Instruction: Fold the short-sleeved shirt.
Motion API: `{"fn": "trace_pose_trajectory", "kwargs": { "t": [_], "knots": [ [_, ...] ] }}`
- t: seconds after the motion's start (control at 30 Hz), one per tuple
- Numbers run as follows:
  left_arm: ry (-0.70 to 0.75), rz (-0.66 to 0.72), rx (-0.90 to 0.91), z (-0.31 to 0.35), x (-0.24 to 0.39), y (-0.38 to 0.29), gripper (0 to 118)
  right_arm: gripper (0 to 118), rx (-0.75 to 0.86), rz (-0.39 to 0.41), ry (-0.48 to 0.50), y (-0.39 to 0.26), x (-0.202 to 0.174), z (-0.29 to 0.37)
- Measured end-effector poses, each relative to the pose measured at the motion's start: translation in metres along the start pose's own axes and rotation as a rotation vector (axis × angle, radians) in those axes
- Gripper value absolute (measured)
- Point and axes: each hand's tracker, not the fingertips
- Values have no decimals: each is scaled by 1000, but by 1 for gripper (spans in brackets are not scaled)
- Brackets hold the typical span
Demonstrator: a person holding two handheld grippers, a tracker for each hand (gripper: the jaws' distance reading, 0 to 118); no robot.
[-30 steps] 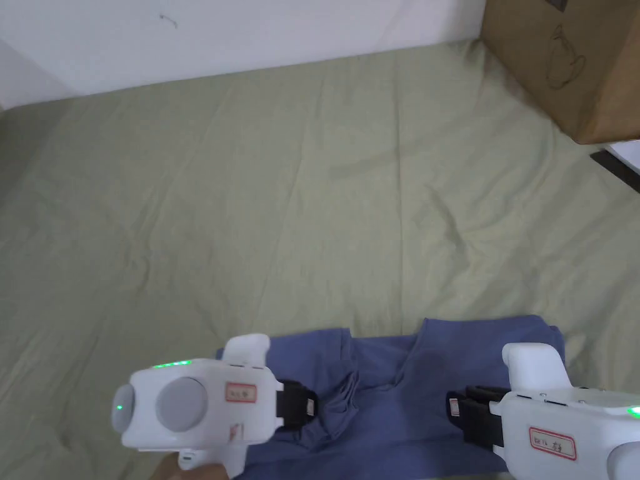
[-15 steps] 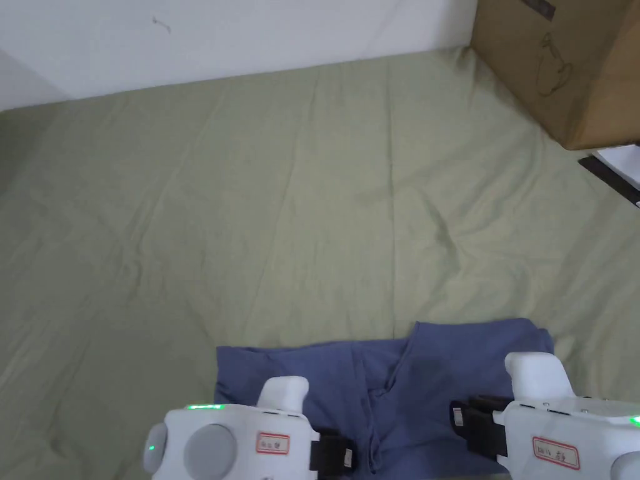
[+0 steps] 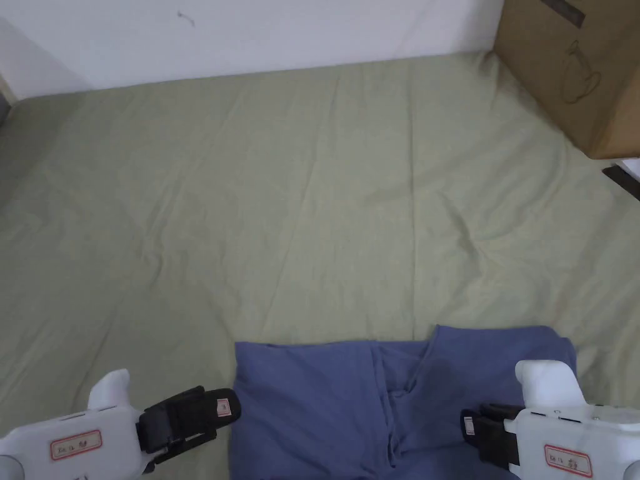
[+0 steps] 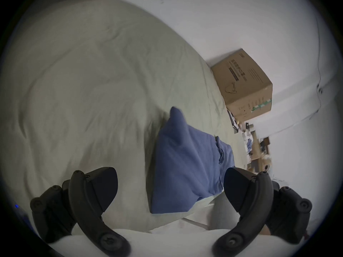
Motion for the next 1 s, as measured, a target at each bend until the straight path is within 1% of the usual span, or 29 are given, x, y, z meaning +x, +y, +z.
{"fn": "trace_pose_trajectory", "kwargs": {
  "t": [0.07,0.13,0.17,0.2,0.27,0.3,0.33,0.37,0.4,0.43,0.47,0.5,0.53,0.57,0.6,0.67,0.73,0.8,0.9,1.0],
  "knots": [
    [-86,55,-49,-16,-12,-4,114,0,-8,26,1,2,-7,-3],
    [-122,85,-100,-35,-19,-7,114,0,-12,42,3,4,-14,-4],
    [-136,71,-120,-45,-21,-8,115,0,-11,49,7,5,-18,-4],
    [-121,66,-94,-49,-20,-8,115,0,-10,54,11,6,-20,-4],
    [-193,74,-66,-53,-21,-5,115,0,-7,64,15,7,-26,-3],
    [-223,121,-83,-56,-24,-2,114,0,-5,66,15,7,-28,-3],
    [-268,183,-112,-57,-25,0,108,0,-6,68,14,8,-30,-4],
    [-311,200,-151,-59,-28,1,74,0,-9,73,14,8,-32,-5],
    [-345,206,-170,-60,-31,1,26,0,-10,76,12,8,-33,-5],
    [-291,216,-165,-64,-33,0,9,0,-12,79,12,8,-35,-6],
    [-127,201,-191,-71,-37,-4,9,0,-16,82,10,7,-37,-7],
    [-92,175,-210,-74,-42,-6,9,0,-17,84,9,7,-38,-7],
    [-248,213,-189,-69,-47,-5,9,0,-18,87,9,6,-39,-6],
    [-283,281,-187,-63,-48,0,9,0,-22,90,8,6,-40,-6],
    [-258,295,-200,-61,-47,2,9,0,-23,93,6,6,-41,-5],
    [-199,210,-209,-53,-41,11,9,0,-27,101,4,6,-40,-5],
    [-156,159,-228,-45,-32,18,9,0,-30,108,-8,9,-40,-6],
    [-152,111,-204,-30,-26,27,9,0,-23,107,-12,11,-40,-5],
    [-127,103,-121,5,-30,42,9,0,1,87,1,13,-39,0],
    [-53,107,-53,43,-38,53,9,0,13,94,4,14,-40,1]
  ]
}}
